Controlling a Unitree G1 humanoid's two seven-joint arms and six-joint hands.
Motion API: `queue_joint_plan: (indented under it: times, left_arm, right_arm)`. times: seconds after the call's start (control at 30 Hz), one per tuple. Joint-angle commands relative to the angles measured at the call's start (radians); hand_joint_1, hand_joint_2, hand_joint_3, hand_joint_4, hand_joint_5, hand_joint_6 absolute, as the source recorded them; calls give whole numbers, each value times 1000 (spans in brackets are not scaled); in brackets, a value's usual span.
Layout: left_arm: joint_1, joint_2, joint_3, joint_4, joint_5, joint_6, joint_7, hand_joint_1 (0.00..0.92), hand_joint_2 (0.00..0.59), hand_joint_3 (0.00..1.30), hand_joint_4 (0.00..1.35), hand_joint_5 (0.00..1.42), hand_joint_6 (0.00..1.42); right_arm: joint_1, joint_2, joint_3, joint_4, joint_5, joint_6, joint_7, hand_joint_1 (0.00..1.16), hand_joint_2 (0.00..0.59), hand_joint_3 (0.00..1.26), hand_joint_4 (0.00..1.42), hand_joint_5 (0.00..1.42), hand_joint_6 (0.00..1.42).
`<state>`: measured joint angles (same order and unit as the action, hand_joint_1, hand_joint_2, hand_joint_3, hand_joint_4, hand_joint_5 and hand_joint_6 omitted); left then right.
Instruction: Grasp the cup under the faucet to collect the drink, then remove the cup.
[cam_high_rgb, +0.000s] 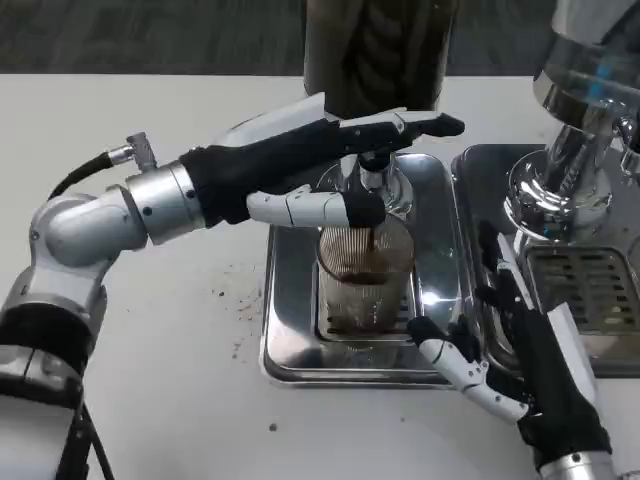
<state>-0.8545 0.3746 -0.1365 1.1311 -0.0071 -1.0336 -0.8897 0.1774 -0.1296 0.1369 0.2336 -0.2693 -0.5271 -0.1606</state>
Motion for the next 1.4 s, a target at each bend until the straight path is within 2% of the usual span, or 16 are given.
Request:
queue_joint_plan:
  times: [0.03, 0.43, 0.93, 1.4]
  left_arm:
    - [41, 21, -22, 18, 48, 16, -15, 0, 39, 127, 15, 0, 0]
    - [47, 32, -24, 8, 49, 7, -18, 0, 39, 127, 16, 0, 0]
    - [58, 44, -21, -10, 46, 5, -13, 0, 37, 127, 17, 0, 0]
    - [71, 48, -15, -26, 29, 11, -19, 0, 37, 128, 25, 0, 0]
  right_arm:
    - [-21, 3, -16, 20, 25, -26, 10, 570, 196, 0, 0, 0, 110]
    - [-68, 18, -25, 81, 67, -35, 32, 574, 197, 0, 0, 0, 110]
    - [-148, 29, -29, 155, 92, -27, 61, 564, 213, 0, 0, 0, 111]
    - [-201, 53, -31, 239, 114, -47, 89, 552, 221, 3, 0, 6, 123]
